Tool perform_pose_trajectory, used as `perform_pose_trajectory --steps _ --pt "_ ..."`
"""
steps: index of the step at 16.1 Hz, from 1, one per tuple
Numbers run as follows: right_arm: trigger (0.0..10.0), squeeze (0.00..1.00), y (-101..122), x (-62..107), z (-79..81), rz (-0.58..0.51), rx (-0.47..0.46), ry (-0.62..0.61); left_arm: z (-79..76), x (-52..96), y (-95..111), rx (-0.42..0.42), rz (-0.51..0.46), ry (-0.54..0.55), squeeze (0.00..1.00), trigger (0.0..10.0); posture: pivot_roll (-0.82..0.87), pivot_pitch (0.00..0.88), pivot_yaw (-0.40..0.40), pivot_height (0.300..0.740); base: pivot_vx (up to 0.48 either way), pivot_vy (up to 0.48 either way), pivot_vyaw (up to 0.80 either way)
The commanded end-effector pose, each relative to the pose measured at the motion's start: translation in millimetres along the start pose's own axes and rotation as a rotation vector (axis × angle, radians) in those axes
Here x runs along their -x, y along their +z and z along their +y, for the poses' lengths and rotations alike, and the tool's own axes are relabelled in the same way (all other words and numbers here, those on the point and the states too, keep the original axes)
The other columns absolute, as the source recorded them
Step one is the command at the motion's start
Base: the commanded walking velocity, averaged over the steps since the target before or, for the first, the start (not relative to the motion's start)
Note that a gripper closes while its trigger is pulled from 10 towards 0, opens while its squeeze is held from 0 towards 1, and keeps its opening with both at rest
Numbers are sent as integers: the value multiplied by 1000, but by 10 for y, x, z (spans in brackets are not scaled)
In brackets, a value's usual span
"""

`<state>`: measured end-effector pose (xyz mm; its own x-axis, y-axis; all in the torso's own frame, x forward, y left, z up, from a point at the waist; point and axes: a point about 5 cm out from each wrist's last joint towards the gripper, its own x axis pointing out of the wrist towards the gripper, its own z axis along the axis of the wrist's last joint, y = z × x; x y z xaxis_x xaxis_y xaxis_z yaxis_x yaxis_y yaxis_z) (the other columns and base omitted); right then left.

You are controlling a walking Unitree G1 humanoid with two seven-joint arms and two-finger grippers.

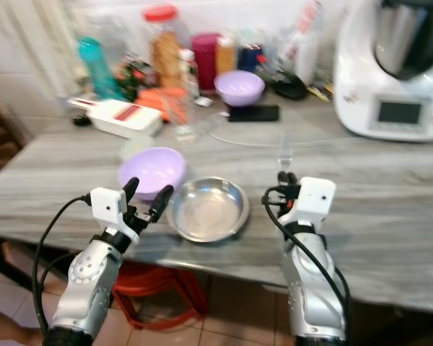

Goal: Setting the table

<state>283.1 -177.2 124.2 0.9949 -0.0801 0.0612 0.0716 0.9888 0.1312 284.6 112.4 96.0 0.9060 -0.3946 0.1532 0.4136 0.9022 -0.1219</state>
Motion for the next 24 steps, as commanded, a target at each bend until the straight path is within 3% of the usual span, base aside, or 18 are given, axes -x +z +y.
perform_pose_trajectory --steps 1,5,8,13,20,24 --pt "10000 0 19 2 16 -10 7 -11 88 124 -19 -17 26 11 0 10000 -153 12 80 740 0 0 0" --pt "10000 0 -5 17 -39 14 15 -58 122 259 -40 -18 70 -59 0 10000 -152 17 82 740 0 0 0" --pt "10000 0 -39 -13 -30 65 -21 -79 68 275 -11 8 81 -167 0 10000 -150 26 87 740 0 0 0" --pt "10000 0 -78 -48 27 118 -43 -71 36 292 -12 26 102 -220 0 10000 -153 26 90 740 0 0 0" --pt "10000 0 -243 -133 184 240 -82 -12 2 292 -30 42 124 -268 0 10000 -152 24 92 740 0 0 0" --pt "10000 0 -339 -132 366 306 -111 43 -14 280 -35 43 128 -282 0 10000 -148 19 90 740 0 0 0"
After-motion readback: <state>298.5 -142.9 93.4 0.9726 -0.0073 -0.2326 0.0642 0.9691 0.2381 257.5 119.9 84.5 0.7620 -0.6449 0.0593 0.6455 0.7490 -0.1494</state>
